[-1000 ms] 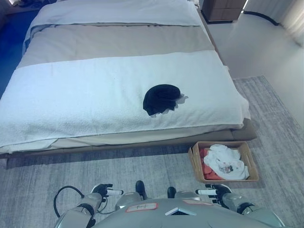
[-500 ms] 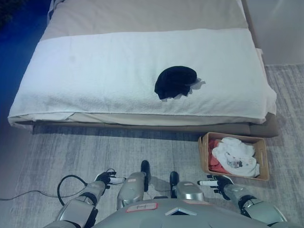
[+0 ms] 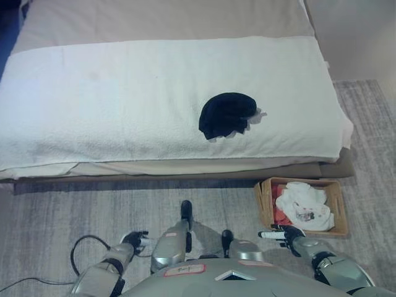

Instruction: Put the clothes on the bed into the basket.

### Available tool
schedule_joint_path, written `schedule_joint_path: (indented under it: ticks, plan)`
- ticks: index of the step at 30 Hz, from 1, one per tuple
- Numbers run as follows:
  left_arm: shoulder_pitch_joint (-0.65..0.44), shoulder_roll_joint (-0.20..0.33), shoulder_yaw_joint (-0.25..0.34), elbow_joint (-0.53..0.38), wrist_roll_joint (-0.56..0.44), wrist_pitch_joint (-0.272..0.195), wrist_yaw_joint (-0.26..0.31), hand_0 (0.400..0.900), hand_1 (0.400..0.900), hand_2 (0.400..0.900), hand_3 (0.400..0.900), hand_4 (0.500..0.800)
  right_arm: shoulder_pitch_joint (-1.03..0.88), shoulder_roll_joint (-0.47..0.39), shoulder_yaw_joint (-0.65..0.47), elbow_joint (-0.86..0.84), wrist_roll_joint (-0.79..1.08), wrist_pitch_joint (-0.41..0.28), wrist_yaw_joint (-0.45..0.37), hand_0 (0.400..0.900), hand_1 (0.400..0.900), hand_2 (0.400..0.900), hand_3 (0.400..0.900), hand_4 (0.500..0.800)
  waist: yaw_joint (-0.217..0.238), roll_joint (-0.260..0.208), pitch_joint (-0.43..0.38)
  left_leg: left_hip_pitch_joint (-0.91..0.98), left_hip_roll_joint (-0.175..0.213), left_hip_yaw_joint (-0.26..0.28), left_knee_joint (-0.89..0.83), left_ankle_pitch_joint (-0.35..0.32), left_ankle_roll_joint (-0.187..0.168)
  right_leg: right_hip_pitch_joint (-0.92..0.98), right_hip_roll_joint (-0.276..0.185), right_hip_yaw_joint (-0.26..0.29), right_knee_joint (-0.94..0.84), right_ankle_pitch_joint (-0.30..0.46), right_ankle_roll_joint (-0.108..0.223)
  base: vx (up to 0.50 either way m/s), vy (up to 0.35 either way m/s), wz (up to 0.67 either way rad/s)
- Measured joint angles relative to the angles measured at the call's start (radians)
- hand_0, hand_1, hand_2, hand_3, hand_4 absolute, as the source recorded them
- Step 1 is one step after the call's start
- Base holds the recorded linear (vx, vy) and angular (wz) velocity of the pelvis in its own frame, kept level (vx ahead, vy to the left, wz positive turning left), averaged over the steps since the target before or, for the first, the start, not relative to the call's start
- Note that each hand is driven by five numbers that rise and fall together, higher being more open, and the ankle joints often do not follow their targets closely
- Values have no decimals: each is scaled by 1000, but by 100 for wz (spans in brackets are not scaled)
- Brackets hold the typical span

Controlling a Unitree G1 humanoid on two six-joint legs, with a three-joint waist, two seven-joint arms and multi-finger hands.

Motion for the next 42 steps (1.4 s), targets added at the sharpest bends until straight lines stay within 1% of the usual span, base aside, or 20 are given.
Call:
schedule_joint_path:
  ticks: [3, 6, 8, 10, 11, 12, 13, 16, 17, 18, 20, 22, 24, 25, 26, 29, 32, 35, 39, 42]
  plan:
    - [-26, 17, 0, -19, 0, -13, 2, 900, 900, 900, 900, 800, -19, 25, 1, -3, 0, -1, 7, 900, 900, 900, 900, 800, 8, -23, -17, 5, -14, 37, 22, -41, 20, -22, -24, 19, 50, -7, 23, 193, 233, -21]
    - [-35, 22, -1, -17, 1, -16, 1, 900, 900, 900, 900, 800, -24, 32, 1, -6, 0, 0, 19, 900, 900, 900, 900, 800, 0, -36, -40, 11, -13, 51, 27, -80, 49, -84, -18, 22, 171, -2, 46, 193, 276, -3]
    - [-31, 26, -7, -13, 1, -14, 0, 900, 900, 900, 900, 800, -19, 33, 2, -13, 0, 2, 21, 900, 900, 900, 900, 800, -3, -40, -47, 24, 2, 49, 30, -74, 62, -153, -7, 22, 334, -18, 69, 96, 184, 14]
    - [-32, 36, -23, -9, 1, -10, 1, 900, 900, 900, 900, 800, -16, 34, 5, -11, 0, 6, 20, 900, 900, 900, 900, 800, -2, -61, -48, 41, -10, 32, 41, -87, 88, -201, -7, 28, 469, -14, 88, 110, 129, 12]
    - [-30, 41, -28, -8, 1, -10, 1, 900, 900, 900, 900, 800, -16, 34, 5, -10, 0, 7, 19, 900, 900, 900, 900, 800, -2, -66, -48, 48, -10, 27, 40, -88, 92, -226, -7, 33, 535, -16, 90, 160, 93, 15]
    - [-38, 45, -30, -7, 0, -10, 1, 900, 900, 900, 900, 800, -18, 33, 5, -14, 1, 7, 19, 900, 900, 900, 900, 800, -2, -67, -45, 66, -9, 15, 34, -108, 129, -253, -4, 32, 580, -41, 76, 204, 103, 22]
    - [-37, 49, -28, -2, 0, -7, 2, 900, 900, 900, 900, 800, -16, 33, 14, -13, 1, 7, 20, 900, 900, 900, 900, 800, 0, -64, -43, 80, -6, 13, 26, -96, 127, -258, -2, 26, 551, -62, 62, 128, 22, 18]
    - [-32, 60, -29, 4, -3, 1, 4, 900, 900, 900, 900, 800, -38, 32, 41, -30, 2, -1, 19, 900, 900, 900, 900, 800, 2, -50, -28, 97, -5, -4, 24, -97, 129, -275, -2, -18, 359, -58, 61, 87, -23, 16]
    - [-30, 59, -29, 5, -3, 1, 3, 900, 900, 900, 900, 800, -45, 30, 42, -31, 2, -2, 18, 900, 900, 900, 900, 800, 0, -46, -23, 99, -6, -4, 23, -95, 127, -275, -4, -17, 278, -52, 63, 73, -42, 14]
    - [-30, 59, -29, 4, -3, 0, 3, 900, 900, 900, 900, 800, -64, 30, 42, -39, 3, -1, 17, 900, 900, 900, 900, 800, 1, -42, -11, 109, -7, -5, 22, -95, 127, -293, -11, -10, 236, -31, 62, 110, -77, 22]
    - [-29, 58, -25, 7, -3, 1, 5, 900, 900, 900, 900, 800, -73, 28, 42, -67, 3, -2, 15, 900, 900, 900, 900, 800, 0, -32, 6, 117, -9, -7, 15, -106, 132, -307, -26, -10, 110, 47, 89, 126, -103, 33]
    - [-34, 61, -14, 5, -7, 0, 15, 900, 900, 900, 900, 800, -75, 29, 42, -87, 3, -2, 14, 900, 900, 900, 900, 800, -2, -38, 27, 132, -18, -30, 9, -107, 120, -318, -42, -4, 40, 120, 88, 143, -144, 47]
    - [-29, 64, 3, 3, -12, 0, 21, 900, 900, 900, 900, 800, -61, 29, 39, -90, 3, -1, 11, 900, 900, 900, 900, 800, -2, -61, 32, 152, -39, -66, 3, -117, 91, -297, -49, 16, 38, 137, 88, 181, -189, 34]
    - [-26, 62, 11, 2, -12, 0, 21, 900, 900, 900, 900, 800, -52, 26, 30, -91, 3, 0, 8, 900, 900, 900, 900, 800, -5, -67, 29, 167, -37, -80, -9, -119, 80, -286, -57, 22, 39, 164, 70, 223, -223, 14]
    - [-19, 58, 18, 2, -12, 0, 20, 900, 900, 900, 900, 800, -49, 19, 19, -90, 3, 6, 6, 900, 900, 900, 900, 800, -3, -65, 28, 175, -27, -79, -15, -123, 65, -284, -51, 2, 46, 180, 68, 231, -223, 11]
    - [20, 53, 23, 1, -12, 0, 17, 900, 900, 900, 900, 800, -49, -15, -2, -122, 3, 7, -2, 900, 900, 900, 900, 800, -3, -46, 7, 187, 18, -90, -14, -142, 18, -253, -11, -20, 17, 200, 61, 198, -197, 13]
    - [47, 37, 23, 1, -12, 0, 9, 900, 900, 900, 900, 800, -52, -104, -3, -171, 3, 5, -6, 900, 900, 900, 900, 800, -10, -19, -19, 197, 55, -99, -13, -152, -15, -210, 23, -45, -31, 229, 25, 122, -161, 11]
    - [55, 11, 23, -5, -11, 0, -1, 900, 900, 900, 900, 800, -81, -211, 0, -203, -2, 4, -15, 900, 900, 900, 900, 800, -12, 14, -46, 207, 84, -102, -11, -163, -42, -200, 50, -58, -33, 229, 15, 107, -115, 3]
    - [59, -13, 23, -17, -11, -2, -5, 900, 900, 900, 900, 800, -176, -346, 4, -262, -38, 6, -22, 900, 900, 900, 900, 800, -29, 44, -63, 213, 96, -100, -8, -164, -54, -200, 62, -61, -30, 232, 6, 74, -63, -2]
    - [56, -20, 21, -18, -12, -15, -8, 900, 900, 900, 900, 800, -303, -416, 67, -274, -41, 1, -32, 900, 900, 900, 900, 800, -33, 50, -64, 211, 97, -94, -11, -165, -59, -198, 64, -61, -33, 232, 4, 42, -40, 3]
